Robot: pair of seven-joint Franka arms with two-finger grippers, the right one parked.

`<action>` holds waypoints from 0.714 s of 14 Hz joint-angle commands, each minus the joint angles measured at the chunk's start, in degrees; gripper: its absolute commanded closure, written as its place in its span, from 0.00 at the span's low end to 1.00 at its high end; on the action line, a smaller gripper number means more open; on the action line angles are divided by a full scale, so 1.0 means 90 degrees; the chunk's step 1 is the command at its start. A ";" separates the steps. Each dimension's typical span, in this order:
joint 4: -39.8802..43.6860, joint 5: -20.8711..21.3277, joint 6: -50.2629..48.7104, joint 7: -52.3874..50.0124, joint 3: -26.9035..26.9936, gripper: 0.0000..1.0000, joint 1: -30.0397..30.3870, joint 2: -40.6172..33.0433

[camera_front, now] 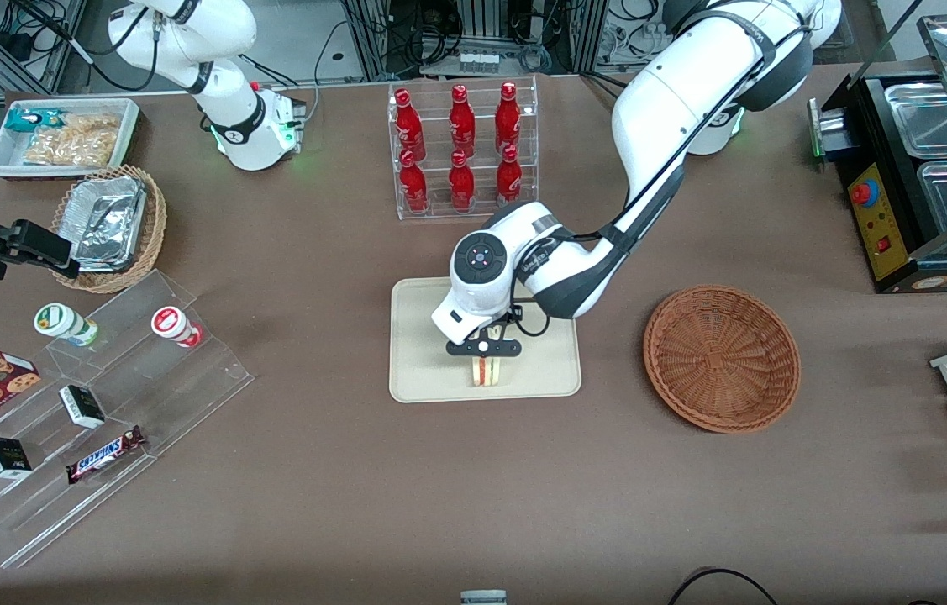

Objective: Place sandwich from basket to tray
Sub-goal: 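Lower the sandwich onto the tray center with the left gripper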

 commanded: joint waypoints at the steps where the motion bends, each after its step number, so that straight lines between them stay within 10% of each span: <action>1: 0.0271 0.0155 -0.0007 -0.0139 0.0089 0.83 -0.0124 0.0098; 2: 0.0330 0.0155 -0.0007 -0.0149 0.0089 0.66 -0.0124 0.0098; 3: 0.0330 0.0164 -0.0007 -0.0149 0.0089 0.26 -0.0124 0.0107; 6: 0.0321 0.0164 0.0070 -0.0469 0.0089 0.00 -0.0134 0.0098; 10: 0.0330 0.0164 0.0110 -0.0520 0.0099 0.00 -0.0105 0.0030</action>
